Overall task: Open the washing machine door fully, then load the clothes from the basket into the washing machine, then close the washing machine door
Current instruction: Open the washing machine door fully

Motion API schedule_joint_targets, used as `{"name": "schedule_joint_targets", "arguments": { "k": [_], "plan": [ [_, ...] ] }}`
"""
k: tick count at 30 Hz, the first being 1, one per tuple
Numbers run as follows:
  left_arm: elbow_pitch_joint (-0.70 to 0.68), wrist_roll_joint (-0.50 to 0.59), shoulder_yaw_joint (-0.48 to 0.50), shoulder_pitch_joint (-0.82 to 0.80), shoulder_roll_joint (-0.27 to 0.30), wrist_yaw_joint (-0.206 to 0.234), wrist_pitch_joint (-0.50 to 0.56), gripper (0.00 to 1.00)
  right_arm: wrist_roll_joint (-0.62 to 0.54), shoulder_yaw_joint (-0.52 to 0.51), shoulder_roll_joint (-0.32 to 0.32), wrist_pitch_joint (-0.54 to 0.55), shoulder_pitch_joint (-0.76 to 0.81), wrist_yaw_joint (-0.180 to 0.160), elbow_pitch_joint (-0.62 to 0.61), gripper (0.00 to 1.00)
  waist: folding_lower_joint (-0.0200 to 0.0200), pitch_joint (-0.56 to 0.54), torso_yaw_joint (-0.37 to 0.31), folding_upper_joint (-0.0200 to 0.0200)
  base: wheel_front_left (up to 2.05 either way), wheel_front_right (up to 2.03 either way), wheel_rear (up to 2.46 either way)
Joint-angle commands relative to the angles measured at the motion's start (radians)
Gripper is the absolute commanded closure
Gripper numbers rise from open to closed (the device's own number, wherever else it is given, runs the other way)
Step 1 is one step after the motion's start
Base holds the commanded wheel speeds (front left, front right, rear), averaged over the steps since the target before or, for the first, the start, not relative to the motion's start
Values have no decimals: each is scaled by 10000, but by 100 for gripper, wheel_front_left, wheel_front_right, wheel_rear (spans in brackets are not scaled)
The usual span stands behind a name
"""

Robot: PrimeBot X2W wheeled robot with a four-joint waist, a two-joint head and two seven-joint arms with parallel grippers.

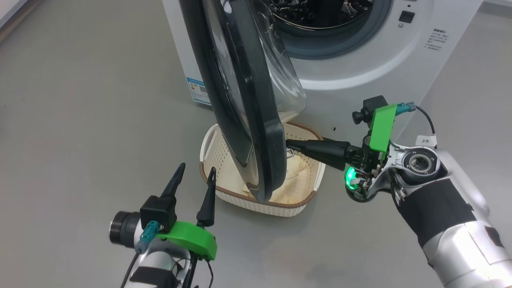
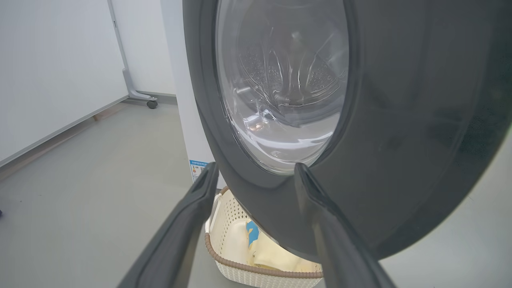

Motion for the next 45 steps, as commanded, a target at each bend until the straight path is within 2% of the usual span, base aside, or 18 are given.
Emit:
{"name": "schedule_joint_targets", "arguments": {
  "k": [1,10,15,19,25,28,29,30,31,32,33,34,37,42,43,45],
  "plan": [
    [-258,16,270,-88,131,-47,-111,0,214,216,144,-147,-229,-4,-418,100,0,-40,54,0,0,0,0],
    [-222,-24,294,-96,131,-9,-111,0,922,1277,145,-825,-380,-4,-250,100,0,-139,210,0,0,0,0],
    [-187,-21,358,-94,131,19,-111,0,1198,1532,145,-1311,-454,-4,-212,100,0,-158,159,0,0,0,0],
    [-176,-38,422,-101,131,29,-111,0,981,1414,145,-2412,-459,-4,-89,100,0,-195,107,0,0,0,0],
    [-144,-28,582,-17,133,76,-111,0,638,549,116,-4635,-285,-4,112,100,0,-318,-114,0,0,0,0],
    [-102,3,663,-1,132,69,-111,0,343,130,-85,-5620,-126,-4,-116,100,0,-356,-233,0,0,0,0],
    [-84,12,736,6,133,71,-111,0,-124,-12,-357,-6339,43,-4,-345,100,0,-398,-331,0,0,0,0],
    [-68,14,774,13,134,66,-111,0,-348,-59,-491,-6649,156,-4,-482,93,0,-431,-374,0,0,0,0],
    [-48,15,811,22,135,57,-111,0,-559,-123,-624,-6978,287,-4,-596,70,0,-464,-414,0,0,0,0],
    [-30,16,845,35,136,43,-111,0,-739,-191,-740,-7285,425,-4,-682,41,0,-501,-458,0,0,0,0],
    [-14,14,876,49,136,25,-111,0,-864,-244,-829,-7505,565,-4,-814,7,0,-537,-498,0,0,0,0],
    [1,17,904,62,136,14,-111,0,-987,-305,-925,-7729,712,-4,-947,0,0,-570,-539,0,0,0,0],
    [28,42,990,125,141,6,-111,0,-1596,-382,-1250,-8524,1140,-4,-1214,0,0,-677,-694,0,0,0,0],
    [85,117,1109,274,222,-27,-111,0,-3247,-241,-1803,-10063,1704,-4,-1371,0,0,-824,-1010,0,0,0,0],
    [85,117,1109,274,222,-27,-111,0,-3247,-241,-1803,-10063,1704,-4,-1371,0,0,-824,-1010,0,0,0,0],
    [109,145,1157,305,273,-41,-111,0,-4055,-163,-2029,-10645,1873,-4,-1327,0,0,-856,-1113,0,0,0,0]
  ]
}}
